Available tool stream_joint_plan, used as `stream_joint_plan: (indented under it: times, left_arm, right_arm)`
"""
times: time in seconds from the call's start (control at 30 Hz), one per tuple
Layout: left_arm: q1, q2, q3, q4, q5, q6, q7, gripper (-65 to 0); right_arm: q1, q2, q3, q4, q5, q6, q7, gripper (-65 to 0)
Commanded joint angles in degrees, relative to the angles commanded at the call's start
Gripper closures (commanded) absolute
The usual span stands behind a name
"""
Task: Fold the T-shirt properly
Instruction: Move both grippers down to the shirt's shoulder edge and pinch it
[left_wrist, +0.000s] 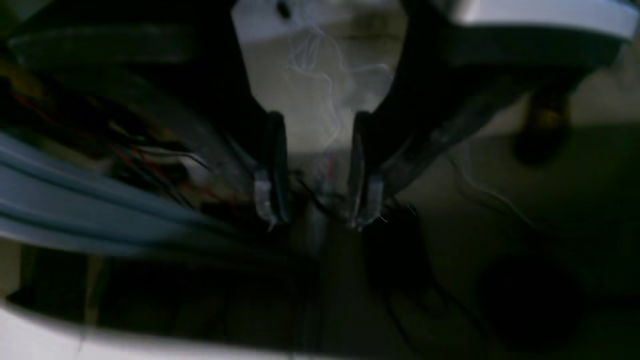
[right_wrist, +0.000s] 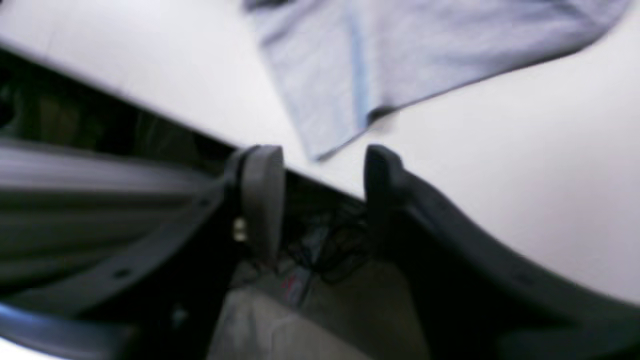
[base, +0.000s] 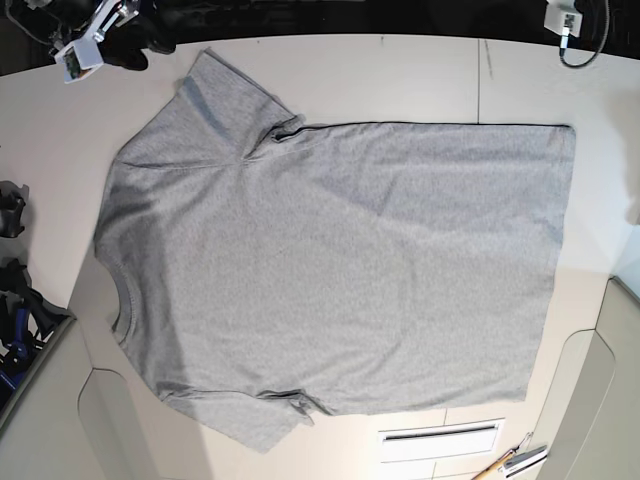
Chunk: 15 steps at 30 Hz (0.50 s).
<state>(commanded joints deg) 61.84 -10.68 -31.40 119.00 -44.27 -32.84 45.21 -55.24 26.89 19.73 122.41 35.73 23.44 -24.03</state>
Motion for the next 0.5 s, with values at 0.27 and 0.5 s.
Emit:
stream_joint_plan:
  times: [0.27, 0.5]
  left_arm:
    - [-2.05, -0.98, -5.44, 3.34, -4.13, 0.02, -1.57, -38.3]
    - [-7.61, -4.00, -5.44, 3.21, -3.45, 0.39, -1.64, -43.9]
  right_arm:
    - [7.21, -3.45, 2.01, -7.30, 0.76, -2.71, -0.66, -34.2]
    - [12.31, -6.67, 1.66, -14.97, 3.78, -0.37, -2.82, -34.4]
